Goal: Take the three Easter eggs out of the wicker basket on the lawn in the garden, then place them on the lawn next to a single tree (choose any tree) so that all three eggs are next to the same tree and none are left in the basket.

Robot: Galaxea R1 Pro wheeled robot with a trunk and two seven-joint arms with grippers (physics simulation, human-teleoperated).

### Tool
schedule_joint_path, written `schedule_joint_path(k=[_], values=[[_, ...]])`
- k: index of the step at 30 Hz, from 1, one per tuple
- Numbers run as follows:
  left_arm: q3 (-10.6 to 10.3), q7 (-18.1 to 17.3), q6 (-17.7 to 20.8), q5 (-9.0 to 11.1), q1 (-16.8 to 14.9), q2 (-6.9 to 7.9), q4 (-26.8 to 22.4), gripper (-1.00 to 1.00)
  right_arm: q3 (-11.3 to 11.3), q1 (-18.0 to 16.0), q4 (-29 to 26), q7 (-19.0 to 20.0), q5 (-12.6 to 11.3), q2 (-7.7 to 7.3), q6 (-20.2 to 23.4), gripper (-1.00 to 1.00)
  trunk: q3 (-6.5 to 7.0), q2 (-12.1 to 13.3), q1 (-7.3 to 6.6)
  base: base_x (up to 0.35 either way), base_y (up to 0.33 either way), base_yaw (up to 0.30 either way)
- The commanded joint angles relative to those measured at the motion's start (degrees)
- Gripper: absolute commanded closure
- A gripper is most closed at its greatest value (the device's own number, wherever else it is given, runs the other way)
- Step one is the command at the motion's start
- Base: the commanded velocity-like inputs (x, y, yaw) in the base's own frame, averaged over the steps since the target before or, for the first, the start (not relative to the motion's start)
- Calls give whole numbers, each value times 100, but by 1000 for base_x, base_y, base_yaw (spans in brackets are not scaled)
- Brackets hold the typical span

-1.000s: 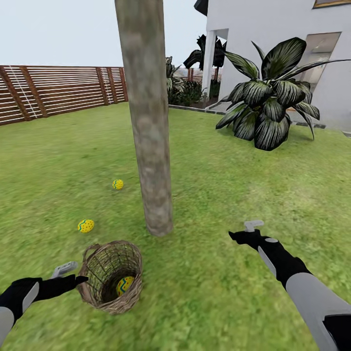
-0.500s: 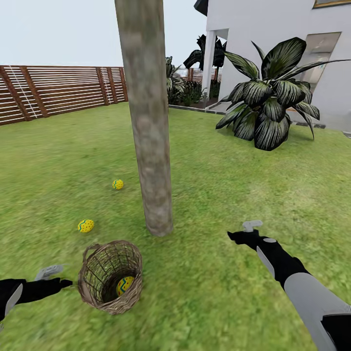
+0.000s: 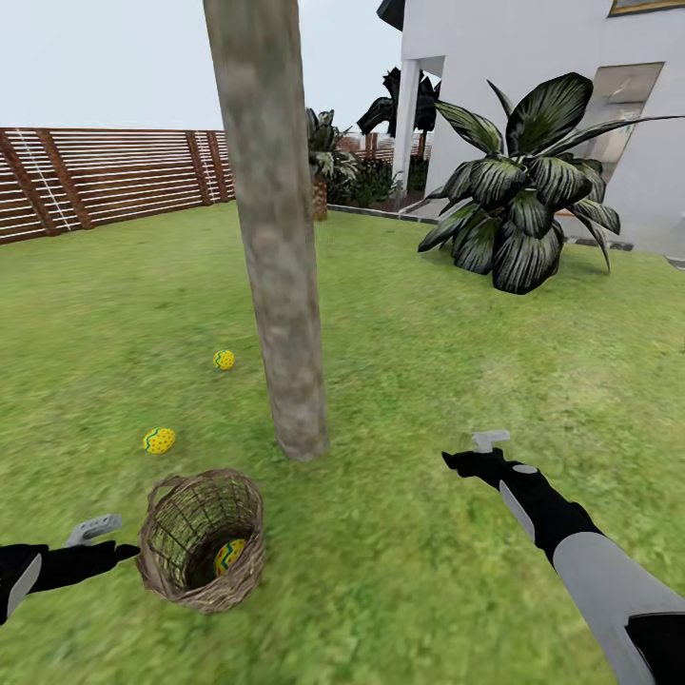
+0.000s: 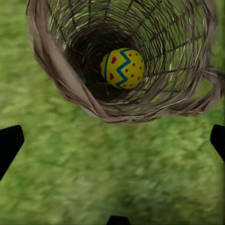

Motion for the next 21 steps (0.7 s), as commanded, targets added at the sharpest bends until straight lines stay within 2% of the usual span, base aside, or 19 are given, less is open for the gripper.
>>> schedule_joint_path(k=[1, 11, 21], values=[[49, -34, 43, -47, -3, -6, -10, -100, 35, -2, 10, -4, -52, -4, 28, -100, -5, -4, 0, 0, -299, 0], [64, -34, 43, -47, -1, -4, -10, -100, 40, -2, 138, -4, -43, 28, 22, -100, -5, -4, 0, 0, -301, 0], [92, -9, 34, -40, -1, 55, 2, -100, 44, -2, 147, -4, -40, 35, 22, -100, -5, -4, 0, 0, -39, 0]])
